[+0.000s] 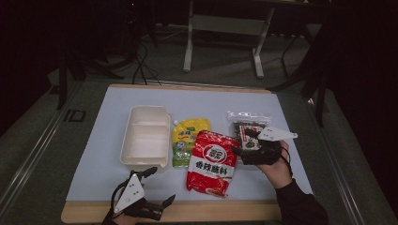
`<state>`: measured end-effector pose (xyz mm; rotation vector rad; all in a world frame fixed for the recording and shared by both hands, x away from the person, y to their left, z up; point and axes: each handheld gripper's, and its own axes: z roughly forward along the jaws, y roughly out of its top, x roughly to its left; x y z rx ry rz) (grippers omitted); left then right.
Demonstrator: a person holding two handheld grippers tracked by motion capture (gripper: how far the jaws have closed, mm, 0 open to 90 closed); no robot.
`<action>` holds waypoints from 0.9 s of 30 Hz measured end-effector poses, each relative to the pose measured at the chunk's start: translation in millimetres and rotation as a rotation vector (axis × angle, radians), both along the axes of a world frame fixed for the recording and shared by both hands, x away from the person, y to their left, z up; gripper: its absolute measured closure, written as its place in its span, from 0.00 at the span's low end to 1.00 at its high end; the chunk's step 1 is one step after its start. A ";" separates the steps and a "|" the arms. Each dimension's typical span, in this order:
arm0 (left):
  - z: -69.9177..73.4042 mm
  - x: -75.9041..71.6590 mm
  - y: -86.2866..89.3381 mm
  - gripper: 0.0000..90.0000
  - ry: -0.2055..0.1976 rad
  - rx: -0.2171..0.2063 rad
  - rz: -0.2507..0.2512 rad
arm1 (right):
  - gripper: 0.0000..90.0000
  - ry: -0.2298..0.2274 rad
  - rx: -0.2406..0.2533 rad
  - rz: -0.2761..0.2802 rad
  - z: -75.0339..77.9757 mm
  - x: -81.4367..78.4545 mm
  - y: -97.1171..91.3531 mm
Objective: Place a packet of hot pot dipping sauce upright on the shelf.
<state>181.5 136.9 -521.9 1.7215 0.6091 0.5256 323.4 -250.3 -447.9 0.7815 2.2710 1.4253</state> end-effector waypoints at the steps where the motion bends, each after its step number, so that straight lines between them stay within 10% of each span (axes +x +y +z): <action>1: -0.2 0.1 0.0 0.01 -0.001 0.002 -0.001 | 0.15 0.024 -0.001 0.002 -3.8 4.9 1.7; 27: -2.2 1.7 -1.4 0.01 0.010 0.014 -0.010 | 0.25 0.228 -0.188 -0.052 -65.0 57.7 6.3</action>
